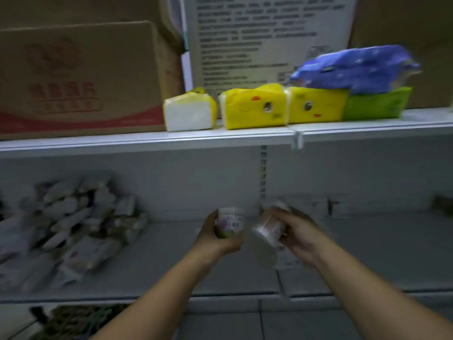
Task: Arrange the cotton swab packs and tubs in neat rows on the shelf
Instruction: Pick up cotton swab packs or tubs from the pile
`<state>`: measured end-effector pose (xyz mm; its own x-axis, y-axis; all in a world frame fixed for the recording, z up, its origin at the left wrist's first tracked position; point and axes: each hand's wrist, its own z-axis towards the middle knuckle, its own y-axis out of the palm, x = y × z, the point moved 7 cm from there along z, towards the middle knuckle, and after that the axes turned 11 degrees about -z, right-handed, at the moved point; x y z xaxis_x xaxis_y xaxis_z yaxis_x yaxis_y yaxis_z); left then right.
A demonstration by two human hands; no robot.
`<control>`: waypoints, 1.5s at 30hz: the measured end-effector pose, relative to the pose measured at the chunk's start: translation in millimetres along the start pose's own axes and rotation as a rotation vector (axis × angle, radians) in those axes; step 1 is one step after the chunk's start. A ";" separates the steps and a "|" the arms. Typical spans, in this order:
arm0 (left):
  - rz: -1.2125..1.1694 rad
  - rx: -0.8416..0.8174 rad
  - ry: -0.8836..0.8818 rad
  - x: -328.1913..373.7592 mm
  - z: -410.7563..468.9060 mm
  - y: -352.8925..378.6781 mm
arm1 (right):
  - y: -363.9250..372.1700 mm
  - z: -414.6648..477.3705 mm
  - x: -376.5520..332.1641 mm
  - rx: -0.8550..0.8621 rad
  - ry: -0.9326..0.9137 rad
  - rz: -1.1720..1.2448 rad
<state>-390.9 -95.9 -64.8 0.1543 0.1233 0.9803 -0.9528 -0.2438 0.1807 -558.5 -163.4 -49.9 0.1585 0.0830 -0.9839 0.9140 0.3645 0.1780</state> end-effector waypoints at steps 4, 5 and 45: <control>-0.168 -0.141 -0.058 -19.0 4.9 109.1 | -92.4 -23.6 -22.7 0.075 -0.088 0.094; -0.200 -0.172 -0.073 -24.5 5.6 136.2 | -117.6 -29.0 -25.4 0.112 -0.088 0.099; 0.127 -0.087 -0.038 -230.6 181.9 640.5 | -694.0 17.6 -33.2 0.576 0.108 -0.773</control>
<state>-989.3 -455.5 -160.6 0.0398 0.0597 0.9974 -0.9841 -0.1705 0.0494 -1191.5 -435.4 -141.1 -0.5720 0.1060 -0.8133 0.7988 -0.1533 -0.5818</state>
